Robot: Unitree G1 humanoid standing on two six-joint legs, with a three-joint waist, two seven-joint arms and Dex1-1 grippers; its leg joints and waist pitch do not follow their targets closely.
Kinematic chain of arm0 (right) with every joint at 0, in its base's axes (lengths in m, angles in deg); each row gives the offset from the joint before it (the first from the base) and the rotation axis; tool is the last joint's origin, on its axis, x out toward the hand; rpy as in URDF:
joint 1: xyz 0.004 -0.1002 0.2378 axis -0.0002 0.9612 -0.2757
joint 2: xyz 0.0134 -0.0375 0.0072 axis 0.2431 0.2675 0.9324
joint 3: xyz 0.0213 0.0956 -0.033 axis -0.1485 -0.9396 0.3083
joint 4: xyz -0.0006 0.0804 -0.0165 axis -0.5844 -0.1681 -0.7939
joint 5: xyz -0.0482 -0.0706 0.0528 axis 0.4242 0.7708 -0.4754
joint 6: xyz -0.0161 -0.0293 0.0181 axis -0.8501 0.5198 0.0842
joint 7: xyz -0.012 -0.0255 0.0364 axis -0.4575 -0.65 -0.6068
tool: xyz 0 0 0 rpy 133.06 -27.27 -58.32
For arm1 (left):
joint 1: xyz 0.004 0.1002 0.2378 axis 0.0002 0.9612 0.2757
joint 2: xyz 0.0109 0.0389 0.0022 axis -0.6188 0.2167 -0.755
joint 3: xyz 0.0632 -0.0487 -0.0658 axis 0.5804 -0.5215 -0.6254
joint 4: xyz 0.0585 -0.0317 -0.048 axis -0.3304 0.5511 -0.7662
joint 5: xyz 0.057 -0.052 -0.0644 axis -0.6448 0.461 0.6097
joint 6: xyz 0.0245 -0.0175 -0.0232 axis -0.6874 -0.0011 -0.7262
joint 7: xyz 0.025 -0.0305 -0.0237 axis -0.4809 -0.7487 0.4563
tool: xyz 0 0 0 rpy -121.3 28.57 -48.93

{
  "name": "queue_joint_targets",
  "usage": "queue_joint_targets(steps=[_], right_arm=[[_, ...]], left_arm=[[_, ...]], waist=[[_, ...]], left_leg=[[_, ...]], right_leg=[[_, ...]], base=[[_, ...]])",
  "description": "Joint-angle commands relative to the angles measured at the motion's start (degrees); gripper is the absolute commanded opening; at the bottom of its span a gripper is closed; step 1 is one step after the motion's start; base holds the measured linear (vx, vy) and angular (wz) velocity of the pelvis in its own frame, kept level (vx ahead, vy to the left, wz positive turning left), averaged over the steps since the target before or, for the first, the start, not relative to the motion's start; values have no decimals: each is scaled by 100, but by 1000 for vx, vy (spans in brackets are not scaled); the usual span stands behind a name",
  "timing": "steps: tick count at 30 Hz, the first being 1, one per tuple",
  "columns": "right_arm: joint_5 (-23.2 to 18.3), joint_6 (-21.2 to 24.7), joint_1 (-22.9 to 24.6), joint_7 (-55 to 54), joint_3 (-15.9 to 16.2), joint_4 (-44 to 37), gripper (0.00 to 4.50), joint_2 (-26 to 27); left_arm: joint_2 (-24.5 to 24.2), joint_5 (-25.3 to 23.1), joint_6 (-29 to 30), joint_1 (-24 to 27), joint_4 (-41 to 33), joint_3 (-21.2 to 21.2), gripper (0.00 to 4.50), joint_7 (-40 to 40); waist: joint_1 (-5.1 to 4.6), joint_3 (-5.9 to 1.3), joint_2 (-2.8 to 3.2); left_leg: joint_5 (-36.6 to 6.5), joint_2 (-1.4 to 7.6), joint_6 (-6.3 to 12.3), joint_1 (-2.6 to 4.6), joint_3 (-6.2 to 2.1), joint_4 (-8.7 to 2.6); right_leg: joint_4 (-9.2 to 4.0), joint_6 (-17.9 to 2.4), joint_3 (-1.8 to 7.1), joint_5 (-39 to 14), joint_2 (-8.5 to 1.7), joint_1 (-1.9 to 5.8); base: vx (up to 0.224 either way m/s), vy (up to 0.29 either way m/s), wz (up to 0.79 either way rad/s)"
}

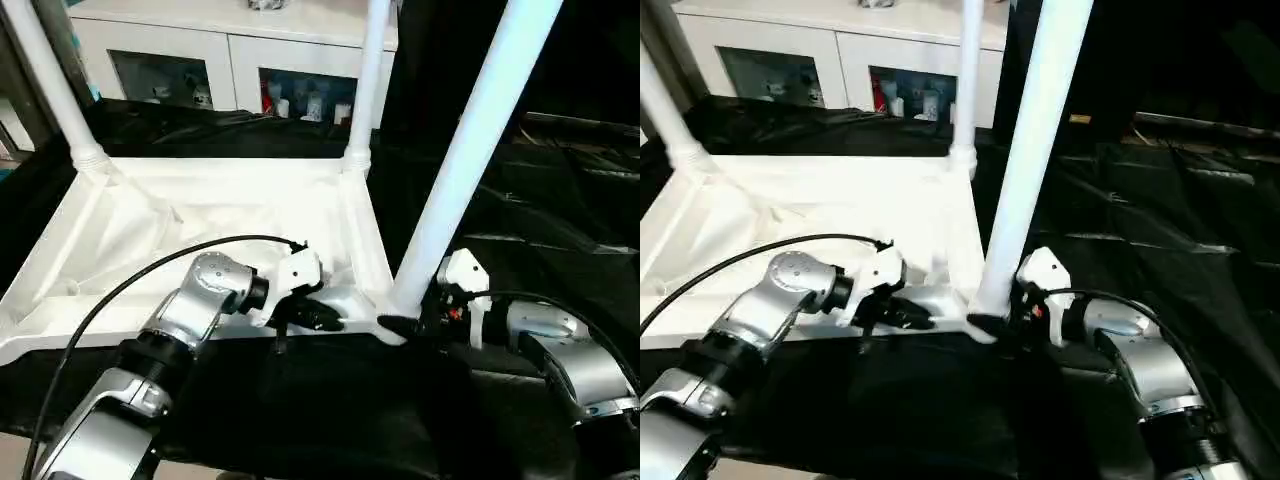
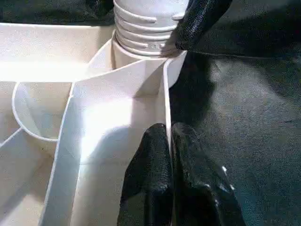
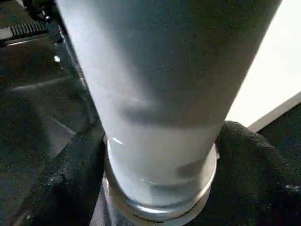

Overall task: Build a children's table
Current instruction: Rotate leg to tighten

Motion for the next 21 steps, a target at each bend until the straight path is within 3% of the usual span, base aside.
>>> queue_joint_targets(steps=[1, 13, 19, 21], right_arm=[[28, 45, -68, -51, -68, 42, 367, -2], [38, 42, 2, -328, -70, 166, 282, 248], [269, -28, -138, -1983, -605, 931, 277, 886], [297, -74, -286, -2943, -941, 1397, 276, 1254]], left_arm=[[101, 253, -67, -52, -227, -59, 0, 185], [126, 176, 42, 13, -282, -22, 0, -19], [519, -151, 214, -262, 279, -193, 0, -1223], [751, -306, 286, -426, 591, -226, 0, -1806]], waist=[[-9, -330, -104], [-21, -332, -99], [-74, -334, -95], [-104, -330, -104]], left_leg=[[-1229, 234, 272, 61, -87, -393], [-1120, 226, 274, 54, -86, -384], [-1262, 204, 83, 73, -93, -390], [-1303, 201, 29, 57, -101, -398]], right_leg=[[-410, -1094, 244, -1722, -331, 250], [-393, -1100, 241, -1599, -322, 257], [-429, -1025, 232, -1897, -321, 218], [-436, -986, 227, -1964, -317, 230]], base=[[0, 0, 0], [0, 0, 0], [0, 0, 0], [0, 0, 0]])
